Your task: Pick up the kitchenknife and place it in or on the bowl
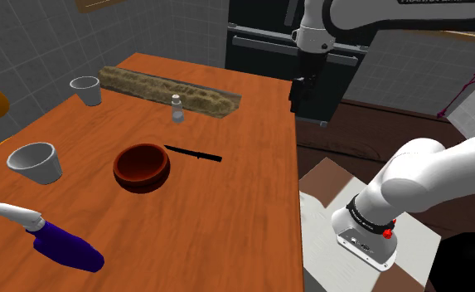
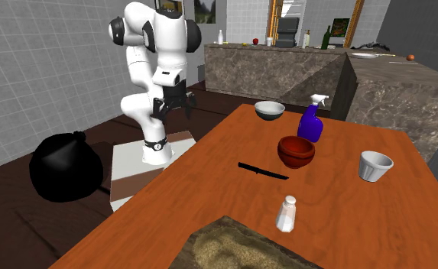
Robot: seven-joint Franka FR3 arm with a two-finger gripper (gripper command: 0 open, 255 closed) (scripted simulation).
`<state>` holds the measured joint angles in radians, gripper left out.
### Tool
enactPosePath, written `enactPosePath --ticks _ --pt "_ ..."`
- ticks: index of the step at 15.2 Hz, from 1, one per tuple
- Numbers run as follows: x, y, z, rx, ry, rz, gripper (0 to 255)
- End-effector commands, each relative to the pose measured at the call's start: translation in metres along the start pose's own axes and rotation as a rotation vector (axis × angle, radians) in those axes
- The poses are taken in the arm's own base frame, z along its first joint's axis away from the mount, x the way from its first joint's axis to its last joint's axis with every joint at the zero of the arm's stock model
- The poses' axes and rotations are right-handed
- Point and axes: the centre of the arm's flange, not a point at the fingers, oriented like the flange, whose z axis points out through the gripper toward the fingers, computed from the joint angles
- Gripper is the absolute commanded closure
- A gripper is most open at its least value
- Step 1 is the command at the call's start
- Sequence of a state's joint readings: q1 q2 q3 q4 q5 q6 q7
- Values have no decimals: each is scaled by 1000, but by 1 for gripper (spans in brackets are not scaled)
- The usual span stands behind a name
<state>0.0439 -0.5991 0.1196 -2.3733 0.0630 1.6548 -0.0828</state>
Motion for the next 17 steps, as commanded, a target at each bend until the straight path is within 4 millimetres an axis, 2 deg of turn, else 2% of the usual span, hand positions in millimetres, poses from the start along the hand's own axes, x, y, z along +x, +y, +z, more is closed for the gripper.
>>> enactPosePath --ticks 1,9,17 --pt "19 -13 10 0 13 -31 0" --pt "91 -73 46 -2 57 -154 0" --pt "156 -143 79 -5 101 -277 0"
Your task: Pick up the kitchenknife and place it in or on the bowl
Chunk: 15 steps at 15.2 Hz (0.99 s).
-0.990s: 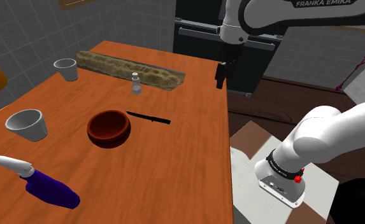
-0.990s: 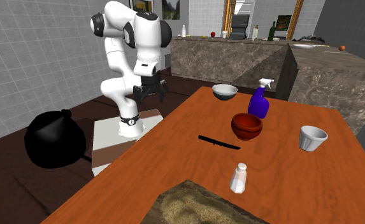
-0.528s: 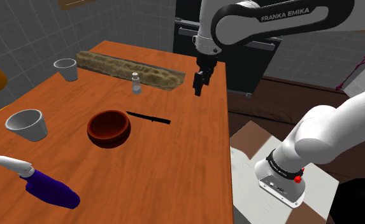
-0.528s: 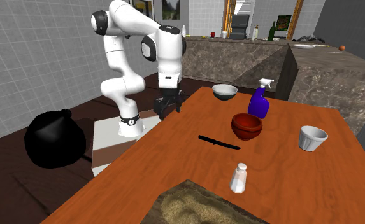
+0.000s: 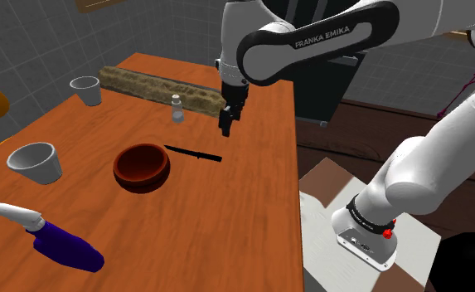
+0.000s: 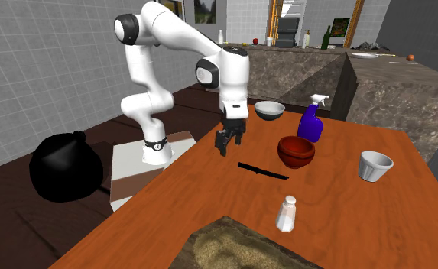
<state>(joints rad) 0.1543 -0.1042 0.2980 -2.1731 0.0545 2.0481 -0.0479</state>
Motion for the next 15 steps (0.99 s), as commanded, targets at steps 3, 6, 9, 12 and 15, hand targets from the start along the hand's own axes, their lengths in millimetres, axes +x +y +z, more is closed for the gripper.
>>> enactPosePath --ticks 3,6,9,12,15 --pt "38 -29 19 0 24 -62 0" --pt "65 -52 32 -1 40 -109 0" --pt "86 -72 43 -2 54 -147 0" --pt "87 -72 59 -2 54 -147 0" --pt "88 -72 75 -2 54 -147 0"
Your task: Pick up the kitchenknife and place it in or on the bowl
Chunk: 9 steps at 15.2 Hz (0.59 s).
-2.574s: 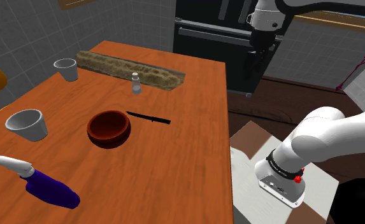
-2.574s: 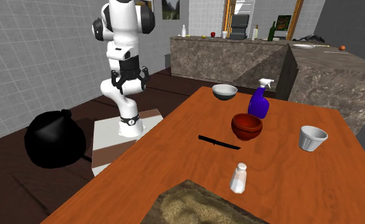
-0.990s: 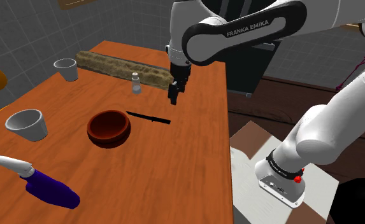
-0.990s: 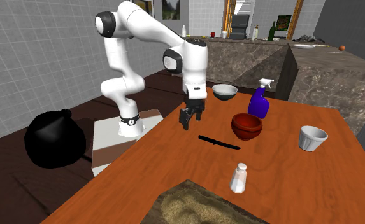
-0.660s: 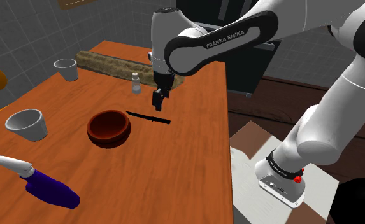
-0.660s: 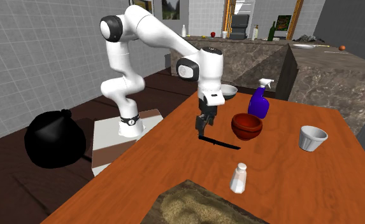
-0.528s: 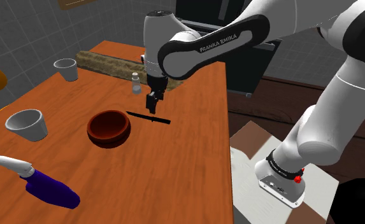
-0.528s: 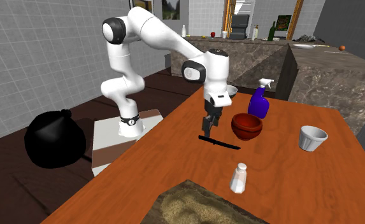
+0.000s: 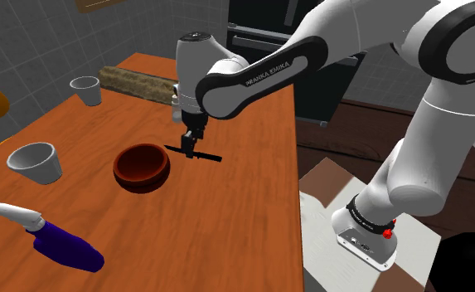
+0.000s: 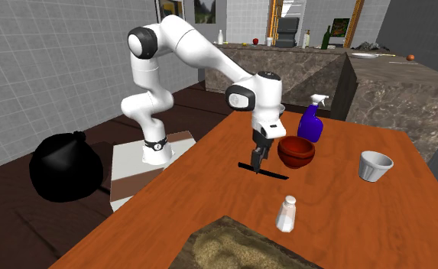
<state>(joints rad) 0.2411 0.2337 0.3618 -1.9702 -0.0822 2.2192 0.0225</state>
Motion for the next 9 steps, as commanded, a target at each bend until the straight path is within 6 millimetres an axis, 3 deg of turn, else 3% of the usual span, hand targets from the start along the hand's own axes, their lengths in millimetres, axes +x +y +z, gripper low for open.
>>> enactPosePath --ticks 1,9 --pt "1 0 11 0 0 0 0" --pt "1 0 14 0 0 0 0"
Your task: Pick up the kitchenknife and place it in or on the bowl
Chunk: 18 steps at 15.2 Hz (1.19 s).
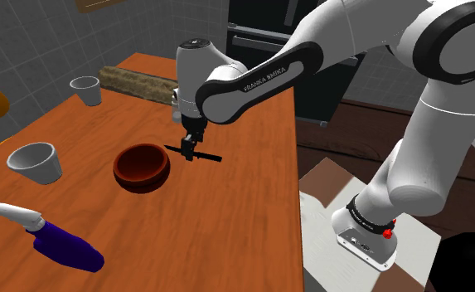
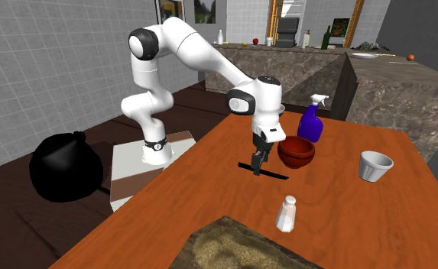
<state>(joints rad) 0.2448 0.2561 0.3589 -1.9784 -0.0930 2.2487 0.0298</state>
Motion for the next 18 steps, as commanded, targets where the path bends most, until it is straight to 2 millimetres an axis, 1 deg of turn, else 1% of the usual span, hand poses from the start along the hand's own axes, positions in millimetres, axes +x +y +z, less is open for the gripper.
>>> enactPosePath --ticks 1,10,18 --pt "0 0 0 0 0 0 255" --pt "0 0 0 0 0 0 255" --pt "1 -1 -42 0 0 0 255"
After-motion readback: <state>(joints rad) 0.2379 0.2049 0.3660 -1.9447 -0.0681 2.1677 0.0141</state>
